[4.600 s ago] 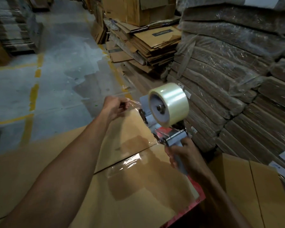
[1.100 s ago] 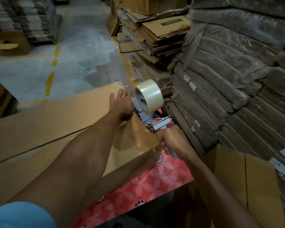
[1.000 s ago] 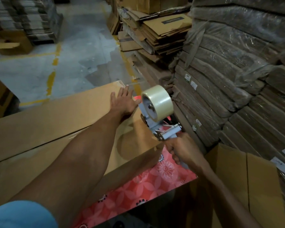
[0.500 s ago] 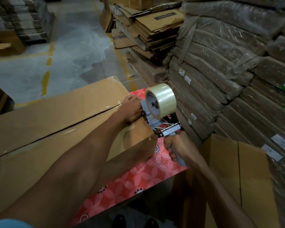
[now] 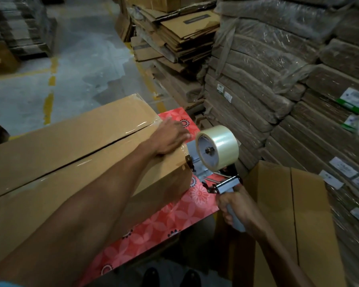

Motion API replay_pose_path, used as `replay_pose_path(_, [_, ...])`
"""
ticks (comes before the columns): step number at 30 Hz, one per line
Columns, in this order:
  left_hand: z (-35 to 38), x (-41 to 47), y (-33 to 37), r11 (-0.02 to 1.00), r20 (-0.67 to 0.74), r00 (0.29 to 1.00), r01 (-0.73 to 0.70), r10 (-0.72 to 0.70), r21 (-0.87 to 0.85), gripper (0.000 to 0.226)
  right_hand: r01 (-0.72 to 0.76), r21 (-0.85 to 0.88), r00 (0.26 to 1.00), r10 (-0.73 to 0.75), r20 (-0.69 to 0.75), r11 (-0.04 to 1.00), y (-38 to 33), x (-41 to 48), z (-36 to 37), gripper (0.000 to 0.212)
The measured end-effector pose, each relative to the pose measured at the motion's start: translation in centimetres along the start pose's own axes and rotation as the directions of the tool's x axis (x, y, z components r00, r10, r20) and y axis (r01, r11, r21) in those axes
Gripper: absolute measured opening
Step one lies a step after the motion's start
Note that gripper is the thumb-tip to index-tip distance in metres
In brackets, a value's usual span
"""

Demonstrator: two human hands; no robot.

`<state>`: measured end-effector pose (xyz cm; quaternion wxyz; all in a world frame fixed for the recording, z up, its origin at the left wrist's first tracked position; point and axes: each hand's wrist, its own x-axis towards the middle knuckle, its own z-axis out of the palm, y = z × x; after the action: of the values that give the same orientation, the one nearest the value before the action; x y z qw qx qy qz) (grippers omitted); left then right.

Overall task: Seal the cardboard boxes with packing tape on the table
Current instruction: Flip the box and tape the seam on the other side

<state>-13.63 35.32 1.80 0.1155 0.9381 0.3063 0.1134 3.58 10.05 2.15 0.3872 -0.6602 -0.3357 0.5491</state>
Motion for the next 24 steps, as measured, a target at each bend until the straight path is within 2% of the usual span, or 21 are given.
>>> replay_pose_path(2, [0.8,-0.8,1.6,0.995,0.083,0.993,-0.079,0.083,-0.053,0.053,0.021,0.019,1.0,-0.021,0.006,1.0,0.3,-0.1,0.3,0.013])
replay_pose_path(4, [1.4,-1.3,2.3,0.997,0.181,0.983,-0.026,0.012,0.075,0.06,0.023,0.014,1.0,-0.023,0.012,1.0,0.8,-0.1,0.6,0.014])
replay_pose_path(8, [0.5,-1.5,2.6,0.988,0.204,0.979,-0.044,0.013,0.148,0.064,0.032,0.03,0.999,-0.033,0.036,0.999,1.6,-0.2,0.8,0.01])
replay_pose_path(11, [0.6,-1.6,2.9,0.988,0.193,0.981,-0.044,0.015,0.149,0.057,-0.053,0.184,0.997,0.041,0.068,0.982,2.0,-0.6,2.1,0.003])
replay_pose_path(13, [0.6,-1.7,3.0,0.988,0.171,0.985,-0.048,0.023,0.143,0.054,-0.166,0.417,0.984,0.124,0.126,0.894,2.5,-0.7,3.1,0.004])
replay_pose_path(15, [0.4,-1.7,3.1,0.993,0.145,0.989,-0.026,0.009,0.113,0.05,-0.25,0.57,0.968,0.184,0.171,0.782,3.7,-0.8,3.6,0.01])
replay_pose_path(19, [0.4,-1.6,3.1,0.995,0.146,0.989,-0.035,0.021,0.09,0.035,-0.37,0.63,0.926,0.326,0.191,0.682,8.5,-1.5,3.8,0.008])
replay_pose_path(21, [0.4,-1.7,3.5,0.995,0.156,0.988,-0.024,0.008,0.1,0.045,-0.373,0.644,0.916,0.375,0.141,0.668,9.7,-0.9,3.9,0.008])
replay_pose_path(24, [0.7,-2.2,4.2,0.994,0.187,0.982,-0.001,-0.019,0.108,0.069,-0.279,0.524,0.922,0.377,-0.088,0.805,9.1,1.8,2.7,0.025])
